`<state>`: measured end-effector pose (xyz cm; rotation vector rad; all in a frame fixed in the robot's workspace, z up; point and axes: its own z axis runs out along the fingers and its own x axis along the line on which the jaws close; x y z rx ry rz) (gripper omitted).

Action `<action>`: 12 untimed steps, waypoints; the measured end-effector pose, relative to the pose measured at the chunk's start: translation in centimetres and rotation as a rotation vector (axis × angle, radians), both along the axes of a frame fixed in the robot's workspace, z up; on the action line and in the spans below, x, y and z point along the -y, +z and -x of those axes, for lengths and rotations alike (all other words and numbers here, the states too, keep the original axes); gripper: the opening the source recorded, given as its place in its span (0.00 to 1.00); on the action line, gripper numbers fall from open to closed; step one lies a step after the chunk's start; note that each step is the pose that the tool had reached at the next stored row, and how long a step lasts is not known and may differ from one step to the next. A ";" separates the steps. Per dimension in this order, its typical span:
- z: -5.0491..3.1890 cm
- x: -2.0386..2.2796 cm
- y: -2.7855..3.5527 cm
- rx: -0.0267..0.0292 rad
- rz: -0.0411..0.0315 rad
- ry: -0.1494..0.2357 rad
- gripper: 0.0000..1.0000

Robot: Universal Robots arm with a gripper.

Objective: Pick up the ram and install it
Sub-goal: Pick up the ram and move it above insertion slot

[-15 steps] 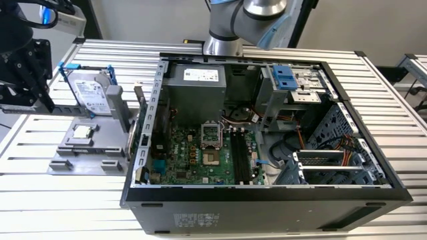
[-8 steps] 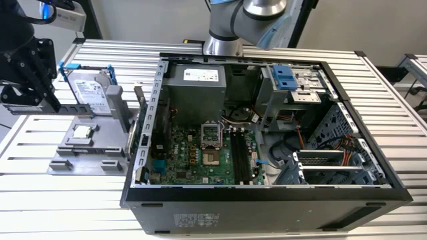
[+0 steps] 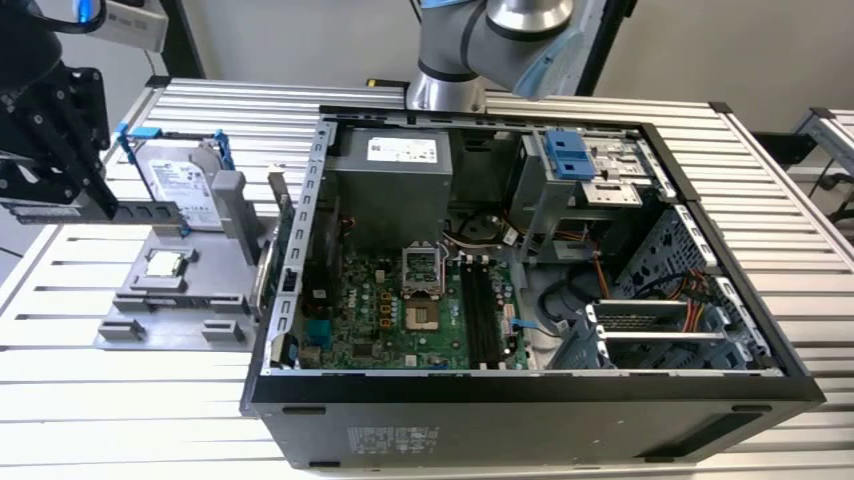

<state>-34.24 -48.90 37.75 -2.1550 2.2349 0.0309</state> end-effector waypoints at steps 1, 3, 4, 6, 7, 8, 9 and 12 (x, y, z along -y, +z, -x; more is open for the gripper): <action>0.00 0.00 0.00 0.0000 0.0000 0.000 0.00; -0.34 0.00 0.02 -0.0005 0.0003 0.000 0.00; -0.73 0.00 0.02 -0.0010 0.0003 0.000 0.00; -1.66 0.00 0.01 -0.0021 0.0001 0.000 0.00; -2.09 0.00 0.01 -0.0027 0.0001 0.000 0.00; -2.55 0.00 0.02 -0.0031 0.0002 0.000 0.00; -2.99 0.00 0.02 -0.0034 0.0002 0.000 0.00; -4.38 0.00 0.02 -0.0037 0.0002 0.000 0.00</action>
